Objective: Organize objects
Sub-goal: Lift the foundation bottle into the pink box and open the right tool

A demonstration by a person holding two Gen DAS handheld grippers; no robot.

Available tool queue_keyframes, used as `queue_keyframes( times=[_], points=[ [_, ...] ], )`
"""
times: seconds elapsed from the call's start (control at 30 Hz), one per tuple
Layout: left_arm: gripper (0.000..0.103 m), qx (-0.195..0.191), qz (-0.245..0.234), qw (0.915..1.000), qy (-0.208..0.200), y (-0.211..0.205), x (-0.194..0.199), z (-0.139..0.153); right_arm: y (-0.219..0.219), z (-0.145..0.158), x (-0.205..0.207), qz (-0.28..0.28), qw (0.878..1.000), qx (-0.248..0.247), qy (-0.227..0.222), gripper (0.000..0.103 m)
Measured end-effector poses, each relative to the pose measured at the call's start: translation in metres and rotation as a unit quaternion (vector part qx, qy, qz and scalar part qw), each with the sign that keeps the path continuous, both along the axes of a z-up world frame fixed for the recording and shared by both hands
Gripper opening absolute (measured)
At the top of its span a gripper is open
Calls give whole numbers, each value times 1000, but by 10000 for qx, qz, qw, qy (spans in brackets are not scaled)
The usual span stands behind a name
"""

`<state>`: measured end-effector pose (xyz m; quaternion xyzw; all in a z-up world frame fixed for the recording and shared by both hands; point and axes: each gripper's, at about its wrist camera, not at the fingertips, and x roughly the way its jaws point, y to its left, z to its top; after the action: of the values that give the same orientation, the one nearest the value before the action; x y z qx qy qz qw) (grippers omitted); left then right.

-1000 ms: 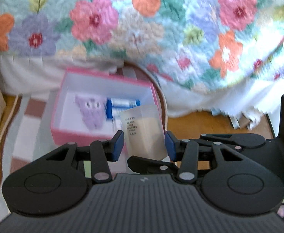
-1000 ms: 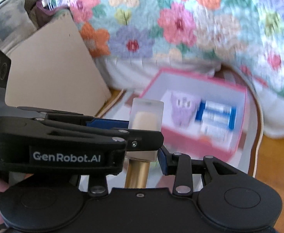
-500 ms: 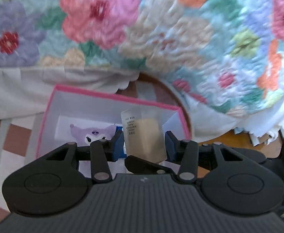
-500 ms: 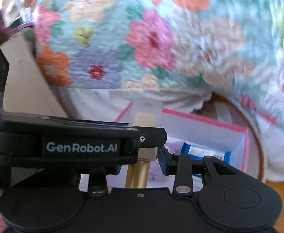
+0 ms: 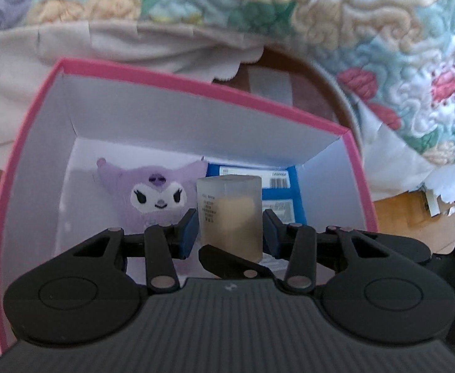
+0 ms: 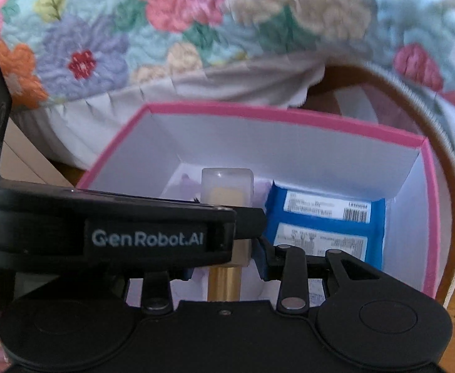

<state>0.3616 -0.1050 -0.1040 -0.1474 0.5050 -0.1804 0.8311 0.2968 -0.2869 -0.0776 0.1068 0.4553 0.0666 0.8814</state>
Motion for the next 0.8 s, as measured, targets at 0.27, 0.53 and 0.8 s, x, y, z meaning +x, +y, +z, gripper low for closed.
queue_keyframes(
  times=[0.27,0.53,0.8],
  points=[
    [43,17,-82,9993,359,-6,1,-25,-6,-22,4,-122,9978,226,604,41],
    [54,232,124,9987,429,-10,-4,-25,-11,-37,5,-218,9946,452,908,43],
    [54,452,53,9989,150,-2,-20,3,-20,-24,-15,-267,9934,789,794,46]
  ],
)
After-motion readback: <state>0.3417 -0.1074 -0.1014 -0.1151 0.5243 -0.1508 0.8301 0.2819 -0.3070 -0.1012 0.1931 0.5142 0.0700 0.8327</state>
